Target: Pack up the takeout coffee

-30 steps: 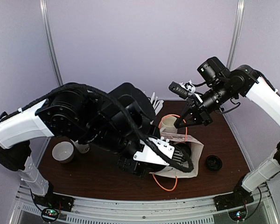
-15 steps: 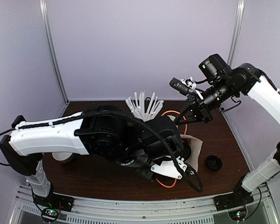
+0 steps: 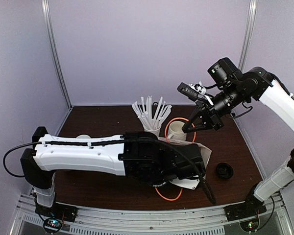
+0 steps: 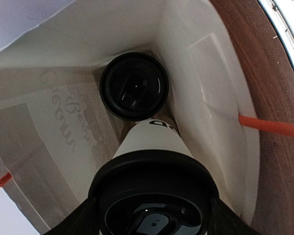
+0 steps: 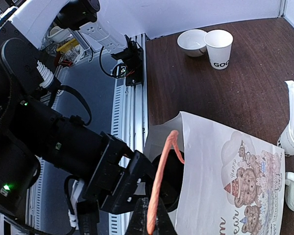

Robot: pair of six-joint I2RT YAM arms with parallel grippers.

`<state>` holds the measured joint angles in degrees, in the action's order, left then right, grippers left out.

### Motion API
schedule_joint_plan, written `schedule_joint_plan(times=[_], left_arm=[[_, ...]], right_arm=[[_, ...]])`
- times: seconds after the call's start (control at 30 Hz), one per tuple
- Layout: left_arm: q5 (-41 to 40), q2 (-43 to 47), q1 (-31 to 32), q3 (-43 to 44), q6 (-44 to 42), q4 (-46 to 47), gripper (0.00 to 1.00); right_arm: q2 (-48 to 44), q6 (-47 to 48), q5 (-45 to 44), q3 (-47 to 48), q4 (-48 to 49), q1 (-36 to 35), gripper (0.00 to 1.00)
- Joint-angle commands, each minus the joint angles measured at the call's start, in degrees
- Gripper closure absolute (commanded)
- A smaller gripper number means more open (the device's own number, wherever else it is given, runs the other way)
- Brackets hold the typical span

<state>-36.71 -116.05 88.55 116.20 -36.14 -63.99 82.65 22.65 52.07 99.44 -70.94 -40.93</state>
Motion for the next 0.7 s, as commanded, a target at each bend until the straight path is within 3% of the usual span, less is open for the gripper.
schedule_joint_plan(times=[0.0, 0.67], left_arm=[[-4.8, -1.2, -1.1, -0.1, -0.1, 2.0, 0.42], [-5.5, -1.7, -3.8, -7.2, 0.9, 9.0, 0.43]], right_arm=[[-1.6, 0.9, 2.7, -0.9, -0.3, -0.7, 0.99], [-1.3, 3.5, 7.1, 0.8, -2.9, -2.1, 0.99]])
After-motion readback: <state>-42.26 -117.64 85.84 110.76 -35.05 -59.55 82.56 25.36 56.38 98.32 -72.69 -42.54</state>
